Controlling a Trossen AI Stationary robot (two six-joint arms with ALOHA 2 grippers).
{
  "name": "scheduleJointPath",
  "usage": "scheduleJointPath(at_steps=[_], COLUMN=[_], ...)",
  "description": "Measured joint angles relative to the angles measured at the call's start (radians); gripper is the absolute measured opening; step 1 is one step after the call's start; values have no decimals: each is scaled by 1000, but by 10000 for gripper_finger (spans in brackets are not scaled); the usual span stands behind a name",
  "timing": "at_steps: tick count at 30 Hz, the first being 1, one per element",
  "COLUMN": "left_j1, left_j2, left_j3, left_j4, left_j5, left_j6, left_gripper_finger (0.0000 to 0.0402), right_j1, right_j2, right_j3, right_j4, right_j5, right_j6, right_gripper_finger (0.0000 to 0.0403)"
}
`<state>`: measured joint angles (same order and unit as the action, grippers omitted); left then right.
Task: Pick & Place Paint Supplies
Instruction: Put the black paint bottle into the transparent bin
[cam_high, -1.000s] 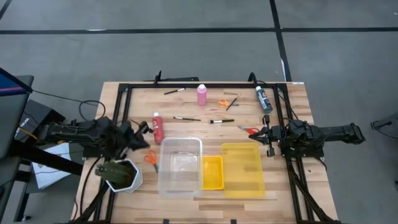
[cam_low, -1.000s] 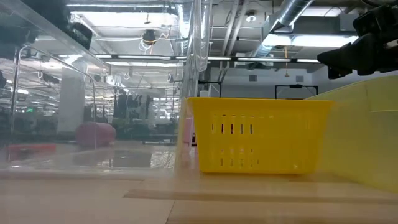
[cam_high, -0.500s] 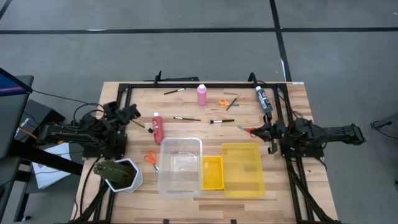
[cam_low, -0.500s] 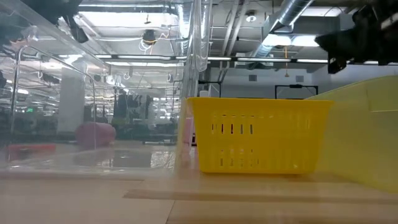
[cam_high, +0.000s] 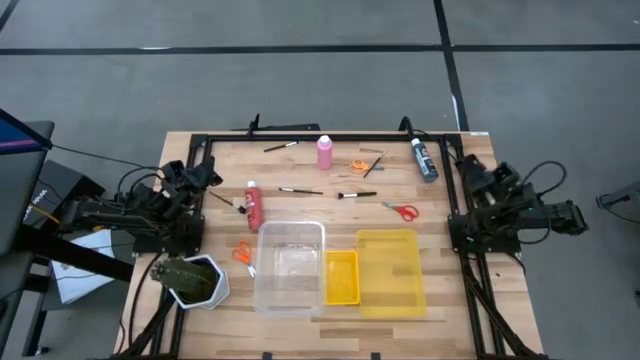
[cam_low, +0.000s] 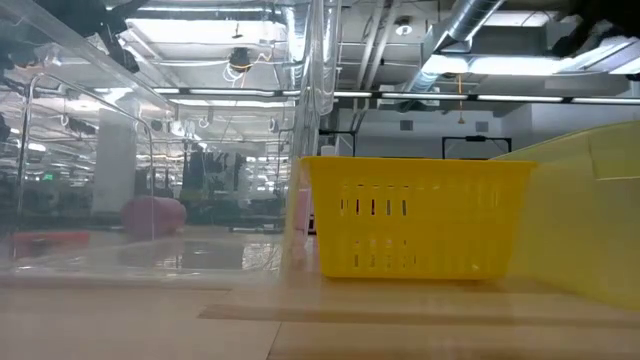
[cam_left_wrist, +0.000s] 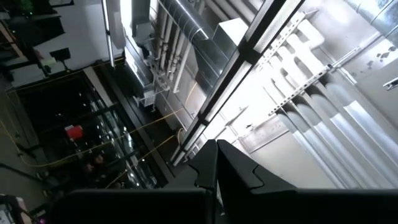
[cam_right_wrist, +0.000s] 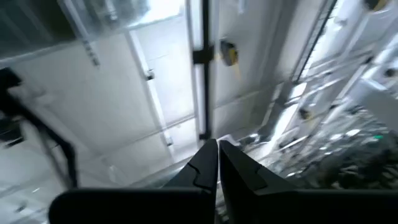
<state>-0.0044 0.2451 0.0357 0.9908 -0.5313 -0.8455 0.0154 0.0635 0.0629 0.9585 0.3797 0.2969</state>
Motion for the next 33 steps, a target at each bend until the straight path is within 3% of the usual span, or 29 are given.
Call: scheduleJointPath(at_steps=[2, 12, 16, 21, 25, 29, 33], left_j1=[0, 0, 0, 0, 0, 0, 0], left_j2=[0, 0, 0, 0, 0, 0, 0], left_j3=[0, 0, 2, 46, 77, 103, 109], left_j4=[6, 11, 12, 19, 16, 15, 13], left_j5=[0, 16, 96, 163, 126, 55, -6], left_j6=[0, 3, 65, 164, 298, 388, 421], left_gripper_finger=[1, 1, 10, 43, 78, 115, 156], right_j1=[-4, -6, -6, -6, -24, -89, -184], right_j2=[2, 99, 202, 366, 470, 582, 710], right_j3=[17, 129, 256, 520, 773, 1018, 1217], right_j4=[-13, -33, -198, -614, -1071, -1531, -1931], right_j5=[48, 79, 145, 376, 506, 504, 374], right_j6=[3, -8, -2, 18, 55, 260, 480], right_gripper_finger=[13, 14, 35, 95, 151, 198, 228])
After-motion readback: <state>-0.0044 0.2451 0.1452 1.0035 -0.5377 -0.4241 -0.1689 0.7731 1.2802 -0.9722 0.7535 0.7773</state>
